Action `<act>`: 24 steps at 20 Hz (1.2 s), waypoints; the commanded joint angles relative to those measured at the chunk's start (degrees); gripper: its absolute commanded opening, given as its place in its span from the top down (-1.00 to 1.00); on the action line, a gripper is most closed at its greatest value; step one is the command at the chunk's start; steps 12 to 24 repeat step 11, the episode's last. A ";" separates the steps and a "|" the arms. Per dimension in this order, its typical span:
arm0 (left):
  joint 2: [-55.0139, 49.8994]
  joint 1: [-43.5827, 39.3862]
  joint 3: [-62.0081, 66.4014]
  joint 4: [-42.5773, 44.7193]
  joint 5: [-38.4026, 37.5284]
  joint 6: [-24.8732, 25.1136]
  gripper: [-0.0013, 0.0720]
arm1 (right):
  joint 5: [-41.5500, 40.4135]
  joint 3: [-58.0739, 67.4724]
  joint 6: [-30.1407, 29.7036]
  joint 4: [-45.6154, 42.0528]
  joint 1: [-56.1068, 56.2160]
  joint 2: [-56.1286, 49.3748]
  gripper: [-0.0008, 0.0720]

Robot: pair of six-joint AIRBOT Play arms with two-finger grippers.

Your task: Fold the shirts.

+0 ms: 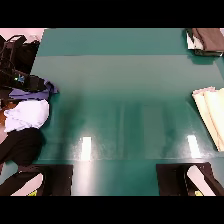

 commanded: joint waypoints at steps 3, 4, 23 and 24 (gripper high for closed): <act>0.02 -0.02 0.00 0.00 0.17 -0.02 0.90 | -2.05 0.02 0.11 5.05 21.24 4.26 0.94; 0.02 -0.02 0.00 0.00 0.17 0.00 0.90 | -2.23 0.02 0.11 5.07 24.63 4.68 0.94; 0.02 -0.02 -0.02 0.00 0.17 -0.02 0.90 | -2.21 0.02 0.13 5.05 37.44 4.70 0.94; 0.02 -0.02 -0.02 0.00 0.17 -0.02 0.90 | -2.21 0.02 0.13 5.05 37.44 4.70 0.94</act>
